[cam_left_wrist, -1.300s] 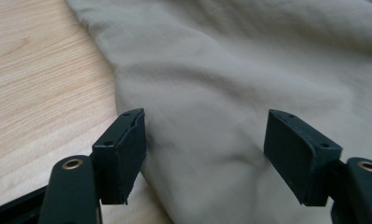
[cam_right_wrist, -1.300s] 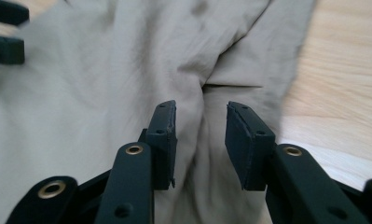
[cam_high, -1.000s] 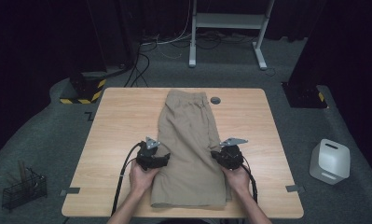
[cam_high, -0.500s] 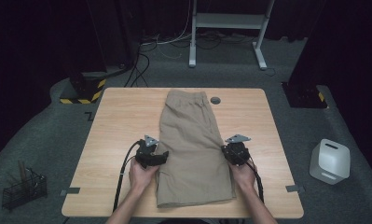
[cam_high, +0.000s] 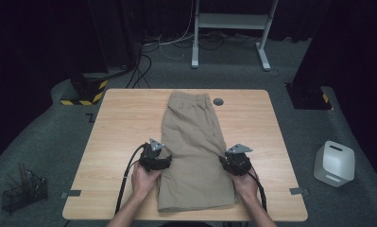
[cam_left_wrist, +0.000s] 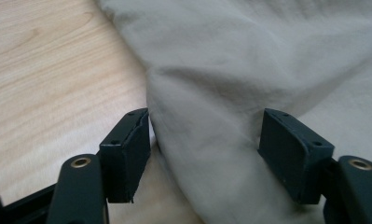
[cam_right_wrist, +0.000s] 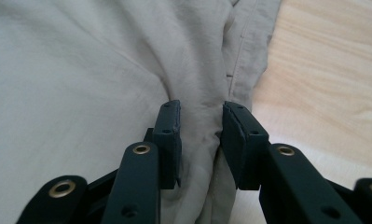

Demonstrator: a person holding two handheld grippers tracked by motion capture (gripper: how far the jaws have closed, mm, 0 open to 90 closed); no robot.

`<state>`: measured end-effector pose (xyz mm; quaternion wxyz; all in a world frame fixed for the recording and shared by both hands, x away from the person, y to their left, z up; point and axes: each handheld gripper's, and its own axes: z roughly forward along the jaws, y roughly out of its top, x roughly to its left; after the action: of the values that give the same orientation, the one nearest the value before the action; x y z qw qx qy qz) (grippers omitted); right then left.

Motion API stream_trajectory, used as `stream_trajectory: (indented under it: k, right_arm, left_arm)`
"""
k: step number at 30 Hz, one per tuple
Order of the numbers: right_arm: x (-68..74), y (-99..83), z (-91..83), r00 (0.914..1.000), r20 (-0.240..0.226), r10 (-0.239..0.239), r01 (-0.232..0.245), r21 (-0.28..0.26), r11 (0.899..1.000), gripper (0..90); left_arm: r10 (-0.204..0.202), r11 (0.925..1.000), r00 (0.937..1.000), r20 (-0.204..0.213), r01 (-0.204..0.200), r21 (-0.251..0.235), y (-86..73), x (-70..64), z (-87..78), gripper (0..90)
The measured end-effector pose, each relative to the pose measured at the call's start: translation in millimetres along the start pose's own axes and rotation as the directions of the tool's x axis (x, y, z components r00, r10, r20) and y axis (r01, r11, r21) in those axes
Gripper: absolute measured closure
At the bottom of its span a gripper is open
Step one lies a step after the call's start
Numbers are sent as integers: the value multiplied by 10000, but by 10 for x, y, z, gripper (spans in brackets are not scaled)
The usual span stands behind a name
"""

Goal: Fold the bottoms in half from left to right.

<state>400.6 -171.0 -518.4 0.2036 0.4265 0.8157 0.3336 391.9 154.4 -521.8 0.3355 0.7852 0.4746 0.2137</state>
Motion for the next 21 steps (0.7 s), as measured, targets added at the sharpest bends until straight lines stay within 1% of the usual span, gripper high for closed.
stream_trajectory:
  k: [1,2,3,6,8,9,10,11,14,15,17,18,20,21]
  right_arm:
    - [19,-36,-30,10000,-44,-15,15,-54,10000,677]
    - [47,-79,-64,9999,-100,53,-55,-129,9999,678]
    - [86,-131,-107,9999,-171,-19,15,-225,9997,677]
    - [182,-218,-201,9990,-369,-271,262,-247,9994,677]
    - [224,-249,-253,9976,-617,-301,294,-123,9995,667]
    - [232,-252,-269,9969,-718,-319,314,-88,9995,644]
    - [230,-248,-287,9966,-717,-394,384,-152,9991,638]
    - [215,-237,-308,9970,-690,-360,334,-387,9987,634]
    - [109,-135,-366,9962,-832,254,-336,-989,9945,635]
    - [75,-88,-372,9963,-790,334,-422,-1118,9928,641]
    - [9,6,-352,9961,-735,496,-585,-1251,9904,659]
    - [-23,50,-330,9953,-745,615,-706,-1258,9895,669]
    - [-72,128,-270,9940,-751,798,-885,-1208,9887,688]
    - [-92,163,-233,9944,-690,800,-875,-1145,9896,698]
  left_arm:
    - [1,10000,10000,61,-1,-94,-51,-4,-38,346]
    - [-228,9996,9995,218,232,-178,-117,-7,-86,347]
    - [-230,9994,9995,226,236,-254,-159,-17,-119,346]
    - [-137,9994,9994,328,148,-323,-286,-57,-246,348]
    - [-100,9996,9990,425,111,-252,-322,-55,-297,346]
    - [-174,9994,9987,472,188,-293,-325,-48,-303,340]
    - [-160,9990,9988,453,178,-400,-315,-29,-306,335]
    - [-208,9985,9989,410,228,-503,-292,-12,-306,332]
    - [-363,9970,9984,439,392,-664,-164,40,-277,326]
    - [-322,9967,9989,354,347,-728,-116,51,-263,323]
    - [-310,9967,9992,260,328,-736,-27,76,-224,322]
    - [-366,9964,9990,242,383,-757,5,86,-198,321]
    - [-299,9979,9995,115,305,-576,54,108,-138,320]
    - [-292,9985,9995,77,295,-456,67,122,-97,317]
